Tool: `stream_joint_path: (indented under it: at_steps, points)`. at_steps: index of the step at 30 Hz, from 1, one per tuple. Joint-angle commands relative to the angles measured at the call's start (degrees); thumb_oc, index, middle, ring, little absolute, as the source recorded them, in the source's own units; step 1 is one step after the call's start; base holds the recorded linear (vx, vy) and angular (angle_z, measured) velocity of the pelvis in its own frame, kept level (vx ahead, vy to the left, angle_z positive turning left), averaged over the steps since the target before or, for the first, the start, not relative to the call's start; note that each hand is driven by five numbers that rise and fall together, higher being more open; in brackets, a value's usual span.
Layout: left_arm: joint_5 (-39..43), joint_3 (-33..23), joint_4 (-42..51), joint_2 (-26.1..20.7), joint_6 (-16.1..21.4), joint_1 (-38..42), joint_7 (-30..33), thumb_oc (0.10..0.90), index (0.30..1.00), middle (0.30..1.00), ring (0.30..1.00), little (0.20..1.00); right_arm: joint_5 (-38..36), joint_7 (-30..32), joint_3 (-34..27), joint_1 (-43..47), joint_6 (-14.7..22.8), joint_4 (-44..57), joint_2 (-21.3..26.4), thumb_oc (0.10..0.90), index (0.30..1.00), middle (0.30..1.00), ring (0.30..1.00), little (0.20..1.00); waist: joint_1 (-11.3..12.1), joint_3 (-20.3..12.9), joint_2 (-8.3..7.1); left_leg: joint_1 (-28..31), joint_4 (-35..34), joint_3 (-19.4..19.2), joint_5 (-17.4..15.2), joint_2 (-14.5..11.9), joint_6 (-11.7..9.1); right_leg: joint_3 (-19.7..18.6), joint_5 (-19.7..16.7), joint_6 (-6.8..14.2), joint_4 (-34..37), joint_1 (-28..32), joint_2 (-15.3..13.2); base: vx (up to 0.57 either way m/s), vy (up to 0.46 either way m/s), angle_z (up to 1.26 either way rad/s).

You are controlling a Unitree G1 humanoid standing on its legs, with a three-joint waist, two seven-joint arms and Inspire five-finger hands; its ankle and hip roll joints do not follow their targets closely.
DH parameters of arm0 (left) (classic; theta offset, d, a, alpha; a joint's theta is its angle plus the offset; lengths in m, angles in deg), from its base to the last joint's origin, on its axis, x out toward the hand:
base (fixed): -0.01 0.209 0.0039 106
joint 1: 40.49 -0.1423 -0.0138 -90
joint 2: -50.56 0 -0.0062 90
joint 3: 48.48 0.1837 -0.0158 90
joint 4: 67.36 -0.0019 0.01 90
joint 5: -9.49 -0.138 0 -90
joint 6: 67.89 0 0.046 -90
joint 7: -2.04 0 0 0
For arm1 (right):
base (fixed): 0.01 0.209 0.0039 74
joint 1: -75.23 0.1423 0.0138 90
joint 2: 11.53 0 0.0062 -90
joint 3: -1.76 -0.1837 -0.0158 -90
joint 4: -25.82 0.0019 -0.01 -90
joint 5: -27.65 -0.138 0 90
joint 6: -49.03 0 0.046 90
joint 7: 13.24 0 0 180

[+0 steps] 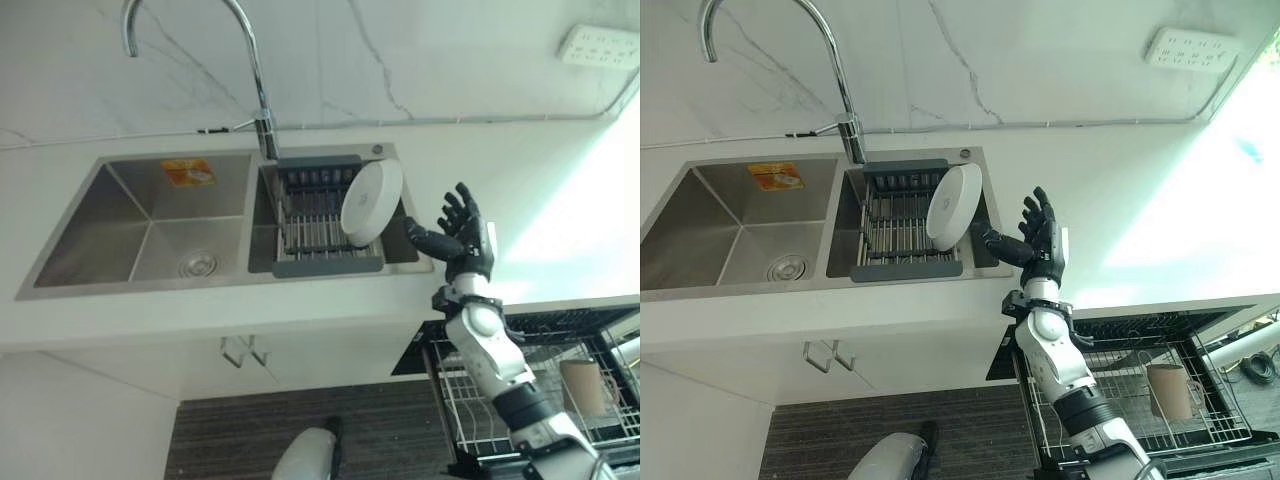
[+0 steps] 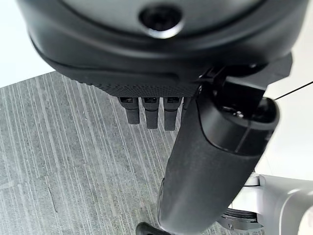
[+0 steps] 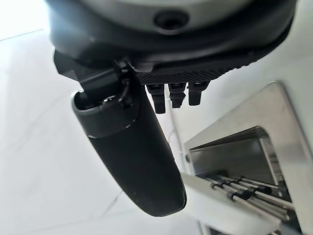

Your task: Place the dishes in the dishwasher.

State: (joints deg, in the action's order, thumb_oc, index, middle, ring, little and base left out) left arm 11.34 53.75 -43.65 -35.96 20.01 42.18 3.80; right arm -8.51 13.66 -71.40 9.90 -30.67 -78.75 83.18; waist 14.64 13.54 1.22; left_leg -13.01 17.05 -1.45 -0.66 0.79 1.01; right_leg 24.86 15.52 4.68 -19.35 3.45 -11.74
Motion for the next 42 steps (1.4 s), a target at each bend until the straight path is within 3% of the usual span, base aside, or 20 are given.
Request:
stream_joint_path:
  at_steps: [1, 15, 22, 28, 42]
  points:
    - [0.2, 3.0, -0.3, -1.2, 0.4, -0.2, -0.3, 0.800, 0.900, 0.900, 0.900, 0.900, -2.0, -0.4, -3.7, 8.5, 3.4, 2.8, 1.2, 0.800, 0.900, 0.900, 0.900, 0.900, 1.8, -1.3, 0.63, 3.0, 0.1, 2.1, -7.3, -2.1, -2.1, 1.1, -3.3, -0.3, 2.2, -0.8, -0.7, 0.06, -0.004, 0.02]
    - [-0.1, 3.6, 0.3, -2.3, -0.1, -1.2, -1.6, 0.800, 0.900, 0.900, 0.900, 0.900, -15.0, -8.1, -4.1, 12.3, 1.1, 2.1, -1.2, 0.800, 0.900, 0.900, 0.900, 0.900, 3.5, -0.1, 1.64, 3.0, 0.1, 4.7, -6.6, -0.9, -2.3, 2.0, -3.4, -0.2, 2.2, 0.1, -1.2, 0.05, -0.004, 0.06]
    - [-0.2, 3.9, 0.8, -2.4, -0.5, -1.4, -1.6, 0.800, 0.900, 0.900, 0.900, 0.900, -16.5, -8.8, -4.5, 11.3, 0.3, 2.8, -2.2, 0.800, 0.900, 0.900, 0.900, 0.900, 3.5, 0.1, 1.64, 3.1, 0.1, 5.1, -6.3, -0.9, -2.6, 2.2, -3.3, -0.1, 2.2, 0.5, -1.0, 0.01, -0.004, 0.01]
    - [-0.1, 4.5, 0.8, -2.7, -0.6, -1.6, -1.6, 0.800, 0.900, 0.900, 0.900, 0.900, -17.8, -7.7, -4.5, 12.1, -2.5, 0.8, -2.2, 0.800, 0.900, 0.900, 0.900, 0.900, 3.8, 0.2, 1.68, 3.1, 0.1, 5.1, -6.2, -1.0, -2.8, 2.4, -3.2, -0.1, 2.2, 0.8, -1.0, 0.02, 0.000, 0.00]
    - [-0.3, 4.8, 0.9, -2.9, -0.5, -1.6, -1.4, 0.800, 0.900, 0.900, 0.900, 0.900, -18.2, -7.8, -4.3, 14.3, -3.6, -0.7, -1.8, 0.800, 0.900, 0.900, 0.900, 0.900, 4.5, 0.9, 1.71, 2.8, 0.1, 5.9, -5.9, -0.7, -2.8, 2.8, -3.3, 0.0, 2.2, 0.9, -1.2, 0.00, 0.000, 0.00]
